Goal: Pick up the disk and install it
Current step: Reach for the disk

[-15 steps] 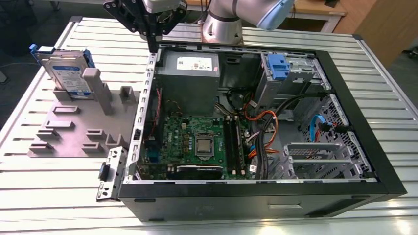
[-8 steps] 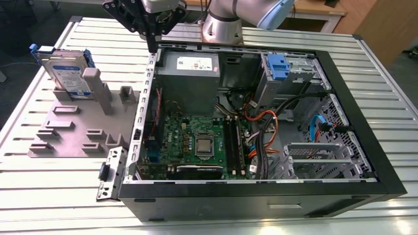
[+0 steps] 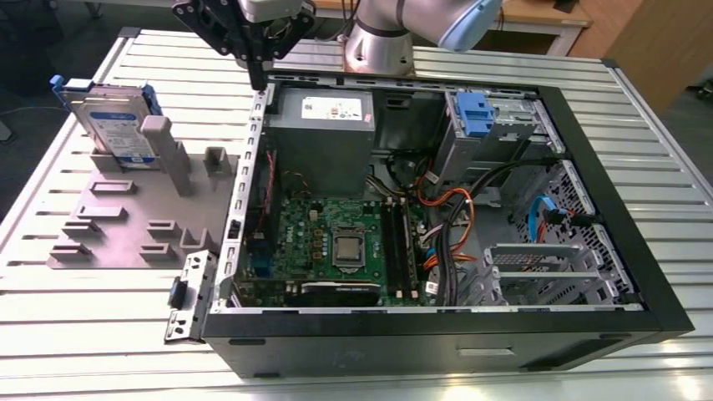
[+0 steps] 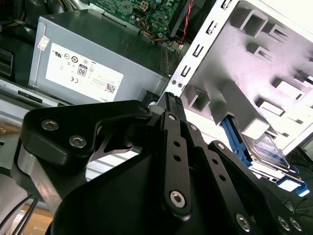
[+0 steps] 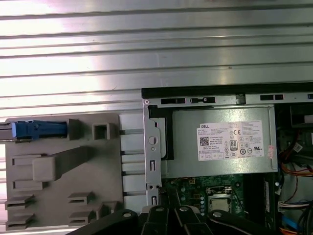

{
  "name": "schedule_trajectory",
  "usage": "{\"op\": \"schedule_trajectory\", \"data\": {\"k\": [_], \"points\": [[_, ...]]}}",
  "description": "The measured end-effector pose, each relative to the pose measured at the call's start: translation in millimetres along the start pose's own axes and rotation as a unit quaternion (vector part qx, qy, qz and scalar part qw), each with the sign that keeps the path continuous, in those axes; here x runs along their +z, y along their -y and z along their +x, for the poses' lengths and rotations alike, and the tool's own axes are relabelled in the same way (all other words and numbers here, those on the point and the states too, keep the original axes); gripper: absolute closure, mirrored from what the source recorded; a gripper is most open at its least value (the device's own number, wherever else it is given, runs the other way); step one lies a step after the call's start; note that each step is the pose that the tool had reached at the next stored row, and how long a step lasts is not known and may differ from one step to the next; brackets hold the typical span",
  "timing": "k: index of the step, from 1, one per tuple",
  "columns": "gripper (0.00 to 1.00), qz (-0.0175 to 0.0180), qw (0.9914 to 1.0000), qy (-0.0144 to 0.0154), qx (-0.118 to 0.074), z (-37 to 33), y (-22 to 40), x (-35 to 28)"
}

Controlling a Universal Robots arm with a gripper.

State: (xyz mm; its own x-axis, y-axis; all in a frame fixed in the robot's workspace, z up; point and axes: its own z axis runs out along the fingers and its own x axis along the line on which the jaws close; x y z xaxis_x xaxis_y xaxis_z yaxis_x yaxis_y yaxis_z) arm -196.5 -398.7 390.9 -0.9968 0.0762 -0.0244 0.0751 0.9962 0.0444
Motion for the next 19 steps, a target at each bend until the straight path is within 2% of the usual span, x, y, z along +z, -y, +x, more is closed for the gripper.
{"op": "schedule_trajectory", "data": {"k": [19], "points": [[0.89,0.0000,1.00000,0.0000,0.000,6.2,0.5,0.2]]}}
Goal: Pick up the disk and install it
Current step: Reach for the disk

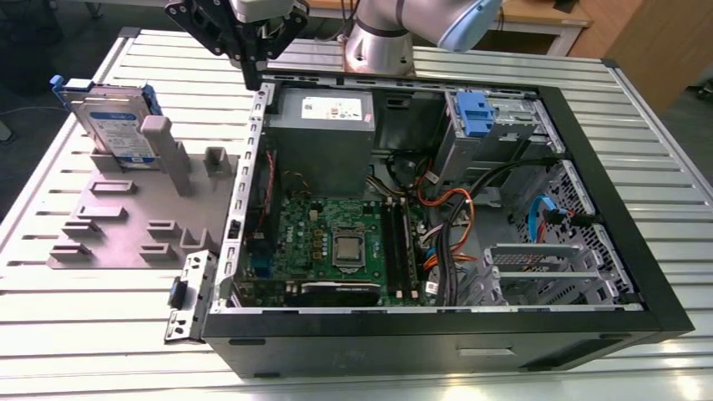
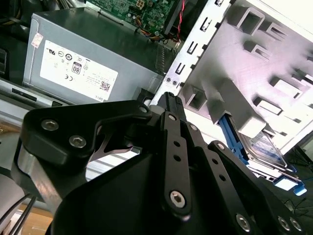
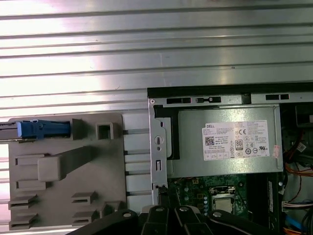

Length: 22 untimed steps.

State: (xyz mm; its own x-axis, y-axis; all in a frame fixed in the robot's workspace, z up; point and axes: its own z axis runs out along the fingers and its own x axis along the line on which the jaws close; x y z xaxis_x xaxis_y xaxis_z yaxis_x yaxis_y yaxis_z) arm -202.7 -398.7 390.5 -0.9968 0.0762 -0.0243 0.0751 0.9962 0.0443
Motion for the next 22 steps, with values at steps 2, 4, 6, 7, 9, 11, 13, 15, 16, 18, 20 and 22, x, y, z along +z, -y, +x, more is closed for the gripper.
{"op": "schedule_trajectory", "data": {"k": [2,4,6,7,9,11,13,15,16,18,20,22], "points": [[0.89,0.0000,1.00000,0.0000,0.000,0.1,0.0,0.0],[0.89,0.0000,1.00000,0.0000,0.000,0.2,0.0,0.0],[0.89,0.0000,1.00000,0.0000,0.000,0.3,0.0,0.0],[0.89,0.0000,1.00000,0.0000,0.000,0.8,0.1,0.0],[0.89,0.0000,1.00000,0.0000,0.000,2.7,0.2,-0.1],[0.89,0.0000,1.00000,0.0000,0.000,5.6,0.4,-0.1],[0.89,0.0000,1.00000,0.0000,0.000,8.6,0.7,-0.1],[0.89,0.0000,1.00000,0.0000,0.000,11.2,0.9,-0.1],[0.89,0.0000,1.00000,0.0000,0.000,12.2,0.9,-0.1],[0.89,0.0000,1.00000,0.0001,0.000,13.5,1.0,-0.1],[0.89,0.0000,1.00000,0.0000,0.000,13.9,1.0,-0.1],[0.89,0.0000,1.00000,0.0000,0.000,14.1,1.1,-0.1]]}}
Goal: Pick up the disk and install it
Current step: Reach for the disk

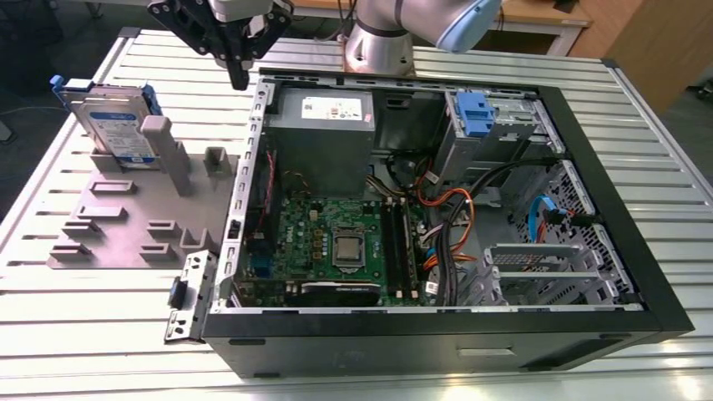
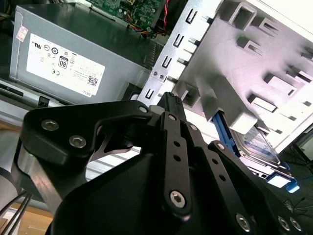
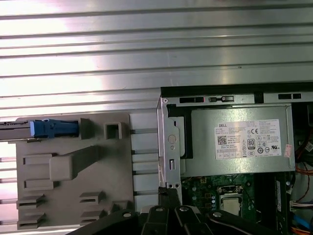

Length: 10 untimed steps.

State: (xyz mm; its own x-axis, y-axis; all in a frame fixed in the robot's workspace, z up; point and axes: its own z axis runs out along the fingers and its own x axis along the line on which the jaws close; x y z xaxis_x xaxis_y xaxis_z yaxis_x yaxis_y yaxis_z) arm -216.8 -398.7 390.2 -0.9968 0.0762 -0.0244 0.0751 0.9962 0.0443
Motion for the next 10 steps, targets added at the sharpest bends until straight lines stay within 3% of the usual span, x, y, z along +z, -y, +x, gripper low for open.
{"op": "schedule_trajectory", "data": {"k": [10], "points": [[0.89,0.0000,1.00000,0.0000,0.000,3.6,0.3,0.0]]}}
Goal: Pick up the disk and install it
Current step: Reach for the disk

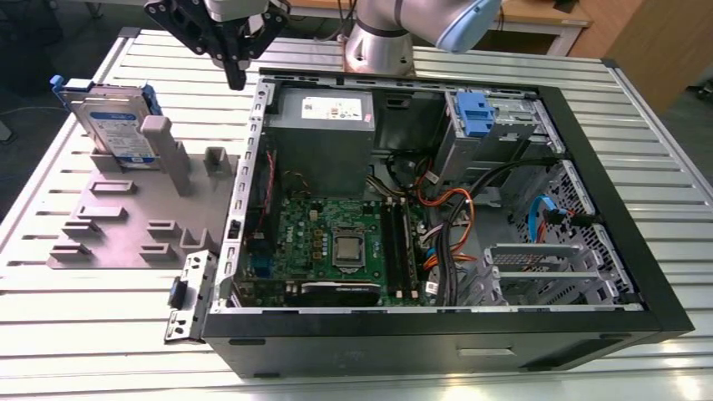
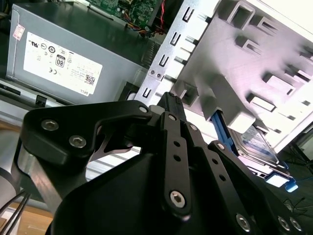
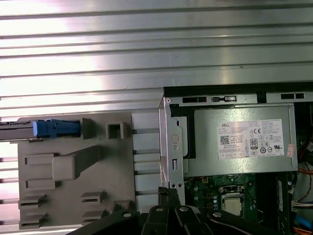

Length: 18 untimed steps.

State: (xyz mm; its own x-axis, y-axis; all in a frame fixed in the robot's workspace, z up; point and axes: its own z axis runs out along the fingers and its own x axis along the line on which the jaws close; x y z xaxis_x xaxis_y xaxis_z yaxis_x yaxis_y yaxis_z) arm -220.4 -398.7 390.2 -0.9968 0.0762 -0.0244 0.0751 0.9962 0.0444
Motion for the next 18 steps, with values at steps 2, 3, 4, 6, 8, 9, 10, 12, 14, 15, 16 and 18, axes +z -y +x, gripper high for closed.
{"op": "schedule_trajectory", "data": {"k": [2,3,4,6,8,9,10,12,14,15,16,18], "points": [[0.89,0.0000,1.00000,0.0000,0.000,1.0,0.1,0.0],[0.89,0.0000,1.00000,0.0000,0.000,1.5,0.1,0.0],[0.89,0.0000,1.00000,0.0000,0.000,2.1,0.2,0.0],[0.89,0.0000,1.00000,0.0000,0.000,3.2,0.2,0.0],[0.89,0.0000,1.00000,0.0000,0.000,4.4,0.3,-0.1],[0.89,0.0000,1.00000,0.0000,0.000,5.0,0.4,-0.1],[0.89,0.0000,1.00000,0.0000,0.000,5.5,0.3,0.0],[0.89,0.0000,1.00000,0.0000,0.000,6.3,-0.3,-0.1],[0.89,0.0000,1.00000,0.0000,0.000,6.9,-0.9,0.0],[0.89,0.0000,1.00000,0.0000,0.000,7.0,-1.0,0.0],[0.89,0.0000,1.00000,0.0000,0.000,7.0,-1.0,0.0],[0.89,0.0000,1.00000,0.0000,0.000,7.2,-1.0,0.0]]}}
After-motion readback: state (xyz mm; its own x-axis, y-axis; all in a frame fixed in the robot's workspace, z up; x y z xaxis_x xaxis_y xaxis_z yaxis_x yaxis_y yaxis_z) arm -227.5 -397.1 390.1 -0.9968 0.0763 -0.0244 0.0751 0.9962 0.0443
